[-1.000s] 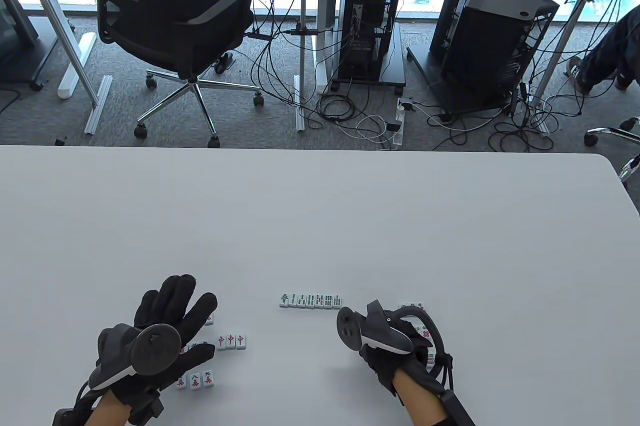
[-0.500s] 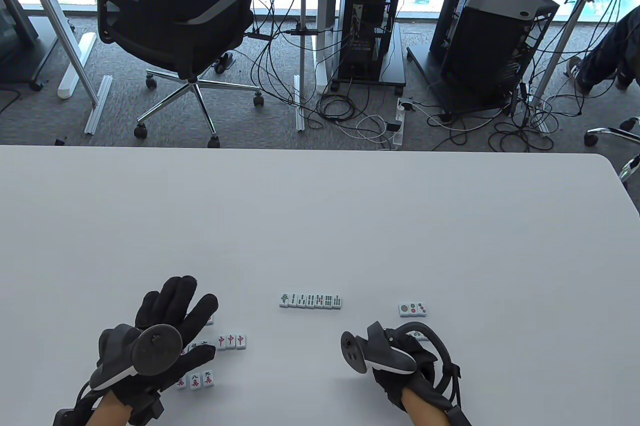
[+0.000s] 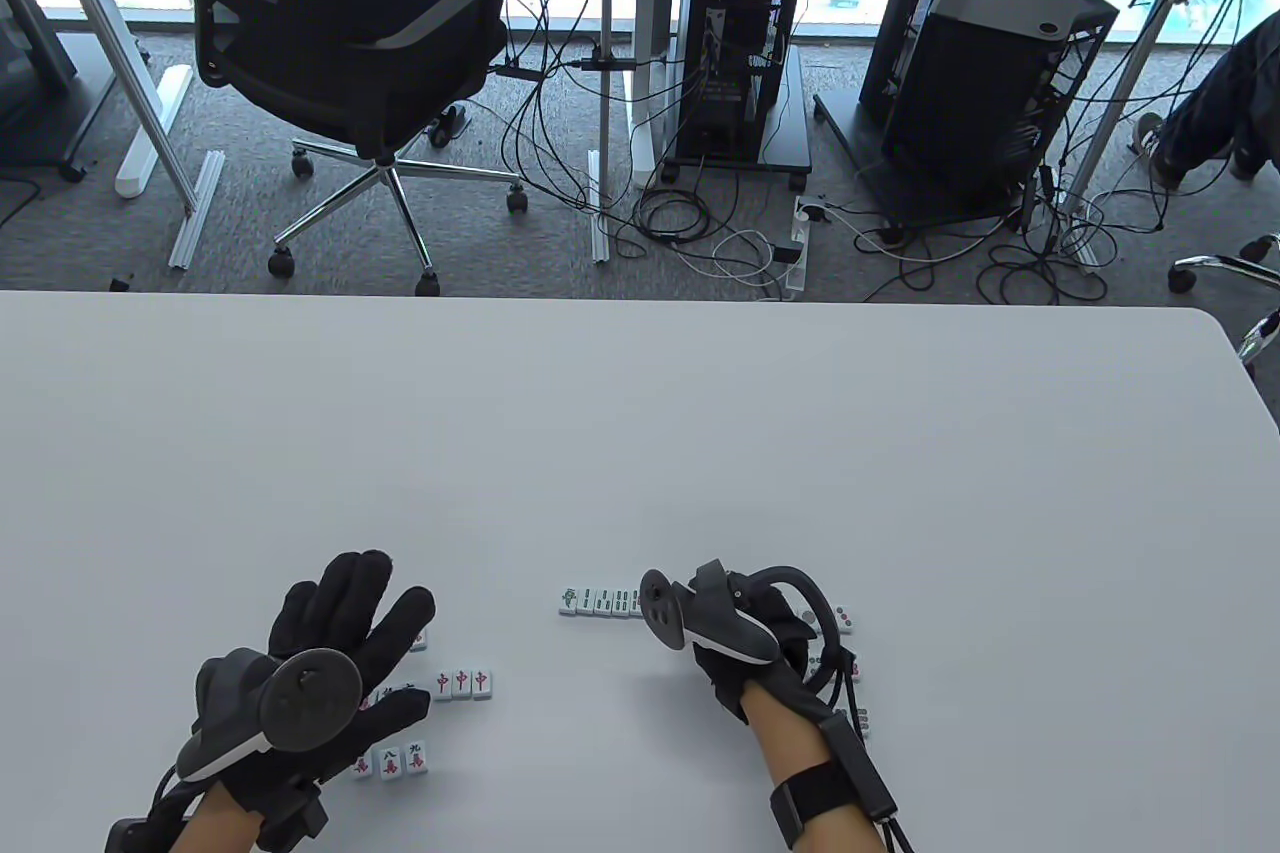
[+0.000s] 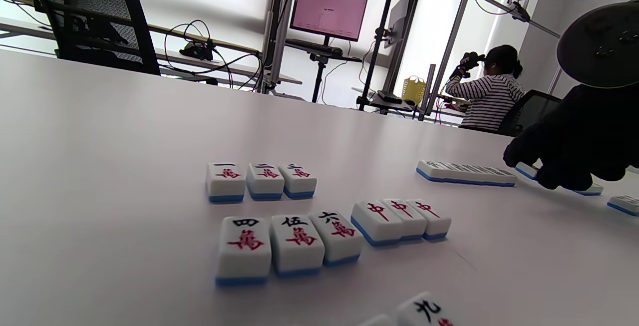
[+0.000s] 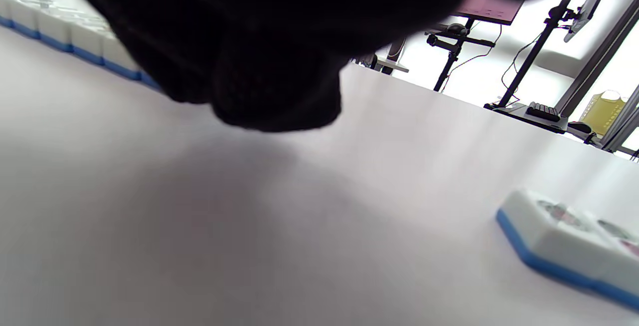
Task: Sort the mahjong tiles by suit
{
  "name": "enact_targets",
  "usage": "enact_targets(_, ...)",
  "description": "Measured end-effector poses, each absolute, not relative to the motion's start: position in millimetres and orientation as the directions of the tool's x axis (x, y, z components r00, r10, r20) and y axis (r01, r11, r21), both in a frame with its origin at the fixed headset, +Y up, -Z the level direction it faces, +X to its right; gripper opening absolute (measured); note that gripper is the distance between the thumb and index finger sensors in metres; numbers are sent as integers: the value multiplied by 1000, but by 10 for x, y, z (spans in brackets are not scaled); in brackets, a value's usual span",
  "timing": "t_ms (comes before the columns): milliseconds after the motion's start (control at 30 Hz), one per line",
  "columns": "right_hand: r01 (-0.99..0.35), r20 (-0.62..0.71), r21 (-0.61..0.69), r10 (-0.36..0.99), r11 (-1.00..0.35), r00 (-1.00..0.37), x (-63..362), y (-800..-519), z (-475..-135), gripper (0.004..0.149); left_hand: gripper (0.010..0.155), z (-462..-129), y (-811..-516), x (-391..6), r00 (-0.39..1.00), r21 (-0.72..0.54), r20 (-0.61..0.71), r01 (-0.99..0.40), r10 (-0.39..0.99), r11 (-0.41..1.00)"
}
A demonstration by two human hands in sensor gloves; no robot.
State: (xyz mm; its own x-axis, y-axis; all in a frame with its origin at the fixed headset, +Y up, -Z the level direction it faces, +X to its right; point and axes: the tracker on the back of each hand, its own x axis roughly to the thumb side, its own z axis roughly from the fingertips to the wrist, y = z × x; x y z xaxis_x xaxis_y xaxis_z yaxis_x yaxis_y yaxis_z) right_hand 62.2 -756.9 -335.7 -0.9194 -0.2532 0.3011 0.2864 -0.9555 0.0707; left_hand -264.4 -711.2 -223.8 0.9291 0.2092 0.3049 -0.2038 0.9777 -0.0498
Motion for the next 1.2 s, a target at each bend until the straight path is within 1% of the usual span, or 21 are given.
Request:
enact_targets(167, 286, 300, 107, -243, -952, -922, 567, -7646, -3425, 55, 81, -2239, -7111, -2644, 928, -50, 308, -207, 212, 977)
enact_targets(267, 270, 299, 97, -231, -958, -926, 569, -7649, -3428, 55, 81, -2242, -7112, -2647, 927, -49, 307, -210, 214, 977)
enact_targets(333, 250, 315, 117, -203, -961, -927, 577, -7658, -3428, 55, 81, -2242, -7115, -2645, 927, -51, 307, -208, 213, 977)
enact_targets(400, 260, 316, 107, -216, -960, -924, 585, -7641, -3407, 57, 81, -2242, -7117, -2642, 928, -52, 308, -204, 210, 978)
enact_targets(500, 262, 343, 71, -223, -963, -913, 616, -7556, -3324, 62, 81, -2240, -7117, -2641, 929, -53, 308, -200, 207, 978)
enact_targets(667, 247, 356, 50, -213, -968, -910, 798, -7384, -3078, 63, 81, -2240, -7123, -2638, 928, -60, 309, -199, 208, 978)
enact_targets(700, 253, 352, 55, -219, -966, -910, 842, -7364, -3045, 63, 81, -2240, -7125, -2636, 928, -60, 309, -197, 206, 979)
enact_targets(867, 284, 304, 162, -226, -945, -925, 1168, -7311, -2852, 62, 81, -2239, -7130, -2625, 930, -61, 311, -187, 197, 980)
enact_targets(1000, 303, 309, 254, -220, -918, -925, 1334, -7375, -2690, 63, 81, -2240, -7133, -2626, 932, -64, 307, -184, 194, 981)
enact_targets(1067, 330, 320, 259, -242, -908, -916, 1346, -7424, -2630, 64, 81, -2239, -7133, -2627, 932, -64, 305, -184, 194, 981)
enact_targets(1200, 406, 333, 224, -322, -886, -886, 1310, -7598, -2541, 63, 81, -2237, -7131, -2631, 934, -62, 302, -184, 194, 981)
